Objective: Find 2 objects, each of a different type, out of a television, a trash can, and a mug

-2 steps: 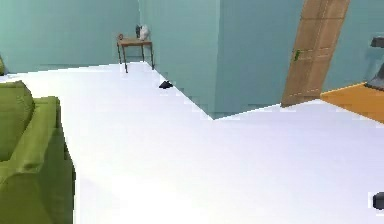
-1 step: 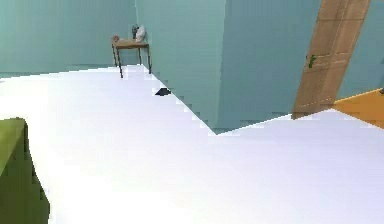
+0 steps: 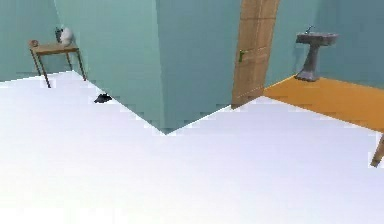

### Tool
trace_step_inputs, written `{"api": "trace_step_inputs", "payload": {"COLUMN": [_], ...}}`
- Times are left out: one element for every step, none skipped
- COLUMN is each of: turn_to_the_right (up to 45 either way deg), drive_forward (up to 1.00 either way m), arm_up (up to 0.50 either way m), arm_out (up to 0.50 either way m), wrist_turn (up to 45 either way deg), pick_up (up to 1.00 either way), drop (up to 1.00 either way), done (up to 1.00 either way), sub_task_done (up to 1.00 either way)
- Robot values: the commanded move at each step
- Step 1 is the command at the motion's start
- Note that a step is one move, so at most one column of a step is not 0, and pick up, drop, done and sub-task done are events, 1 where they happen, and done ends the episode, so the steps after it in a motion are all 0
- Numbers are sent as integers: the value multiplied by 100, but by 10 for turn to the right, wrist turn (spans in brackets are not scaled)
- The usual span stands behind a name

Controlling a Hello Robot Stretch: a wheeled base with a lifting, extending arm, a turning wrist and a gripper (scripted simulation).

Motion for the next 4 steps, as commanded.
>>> {"api": "trace_step_inputs", "payload": {"turn_to_the_right": [0, 390, 30, 0], "drive_forward": [45, 0, 0, 100], "arm_up": [0, 0, 0, 0], "arm_out": [0, 0, 0, 0], "wrist_turn": [0, 0, 0, 0], "pick_up": [0, 0, 0, 0], "drop": [0, 0, 0, 0], "done": [0, 0, 0, 0], "sub_task_done": [0, 0, 0, 0]}}
